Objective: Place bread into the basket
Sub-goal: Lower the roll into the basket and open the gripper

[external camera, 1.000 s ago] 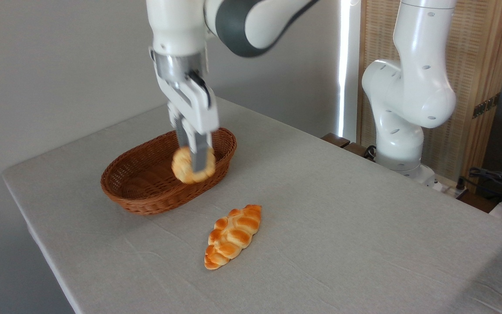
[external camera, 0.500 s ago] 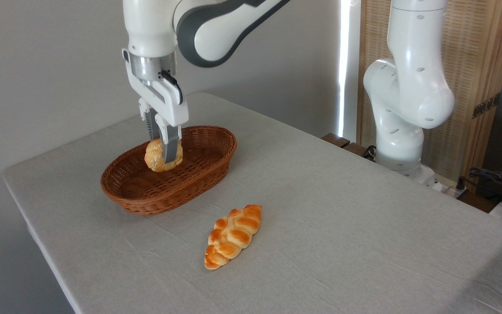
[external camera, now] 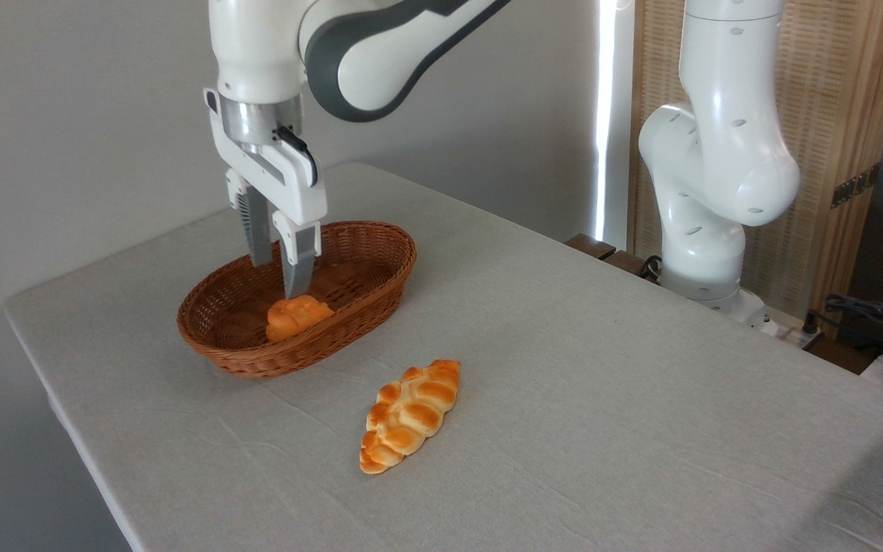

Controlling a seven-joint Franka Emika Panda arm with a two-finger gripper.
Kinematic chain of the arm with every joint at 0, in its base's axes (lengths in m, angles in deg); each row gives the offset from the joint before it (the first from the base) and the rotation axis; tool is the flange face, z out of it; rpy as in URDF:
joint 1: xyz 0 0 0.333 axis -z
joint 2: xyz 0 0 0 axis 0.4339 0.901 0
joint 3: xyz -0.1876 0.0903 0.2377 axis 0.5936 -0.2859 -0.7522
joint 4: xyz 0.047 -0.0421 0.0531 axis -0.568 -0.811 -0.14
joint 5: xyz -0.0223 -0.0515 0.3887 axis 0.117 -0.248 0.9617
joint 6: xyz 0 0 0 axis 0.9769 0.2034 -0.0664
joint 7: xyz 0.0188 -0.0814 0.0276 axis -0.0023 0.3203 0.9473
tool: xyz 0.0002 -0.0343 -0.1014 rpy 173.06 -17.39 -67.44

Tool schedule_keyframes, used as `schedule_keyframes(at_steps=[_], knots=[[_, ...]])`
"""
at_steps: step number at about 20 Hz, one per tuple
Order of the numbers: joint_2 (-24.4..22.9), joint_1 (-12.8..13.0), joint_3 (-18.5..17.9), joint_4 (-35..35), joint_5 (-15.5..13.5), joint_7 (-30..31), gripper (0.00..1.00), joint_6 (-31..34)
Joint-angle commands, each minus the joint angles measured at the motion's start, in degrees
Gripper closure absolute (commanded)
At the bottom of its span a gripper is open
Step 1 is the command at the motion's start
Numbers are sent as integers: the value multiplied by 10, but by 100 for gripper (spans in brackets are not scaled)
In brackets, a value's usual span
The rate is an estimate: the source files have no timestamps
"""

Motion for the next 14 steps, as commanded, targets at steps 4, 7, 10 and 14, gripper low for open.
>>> schedule_keyframes(at_steps=[4,7,10,14], knots=[[-12,-2,-102,64,30,-68,0,81],[-12,-2,-140,67,31,-138,0,110],[-11,-2,-159,67,52,-164,0,127],[-5,-2,-159,66,58,-158,0,136]])
